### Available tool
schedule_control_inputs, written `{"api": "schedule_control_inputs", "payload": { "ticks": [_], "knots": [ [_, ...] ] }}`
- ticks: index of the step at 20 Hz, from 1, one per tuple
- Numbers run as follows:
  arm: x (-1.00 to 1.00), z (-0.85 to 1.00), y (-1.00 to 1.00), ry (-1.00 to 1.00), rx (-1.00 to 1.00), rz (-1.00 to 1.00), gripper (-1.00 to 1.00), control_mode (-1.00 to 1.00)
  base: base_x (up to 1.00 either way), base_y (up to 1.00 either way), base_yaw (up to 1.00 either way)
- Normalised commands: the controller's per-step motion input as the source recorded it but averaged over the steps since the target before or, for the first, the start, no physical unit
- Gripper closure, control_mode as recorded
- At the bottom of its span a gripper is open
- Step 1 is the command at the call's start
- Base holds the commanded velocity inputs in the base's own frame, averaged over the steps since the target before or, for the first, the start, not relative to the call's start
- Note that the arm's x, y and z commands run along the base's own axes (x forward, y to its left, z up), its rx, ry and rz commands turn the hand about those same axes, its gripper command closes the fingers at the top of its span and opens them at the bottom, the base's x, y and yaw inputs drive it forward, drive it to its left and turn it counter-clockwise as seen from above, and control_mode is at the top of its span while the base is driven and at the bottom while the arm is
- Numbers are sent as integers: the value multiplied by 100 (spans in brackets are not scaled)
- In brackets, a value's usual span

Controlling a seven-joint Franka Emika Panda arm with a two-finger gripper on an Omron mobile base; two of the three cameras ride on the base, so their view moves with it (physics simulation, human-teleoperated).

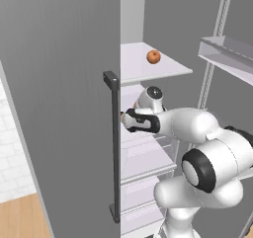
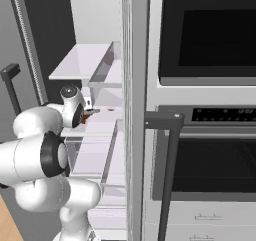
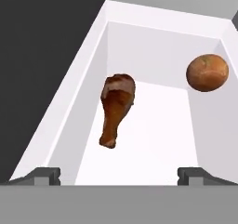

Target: Place one onion and one chicken drumstick in each tupperware on the nearby counter, to pack two identical lunches.

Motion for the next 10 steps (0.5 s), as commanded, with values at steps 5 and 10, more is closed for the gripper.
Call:
{"api": "schedule_control_inputs", "payload": {
  "ticks": [5, 10],
  "knots": [
    [32, -64, 5, 0, 0, 4, -100, -100, 0, 0, 0],
    [36, -61, 0, 0, 0, 2, -100, -100, 0, 0, 0]
  ]
}}
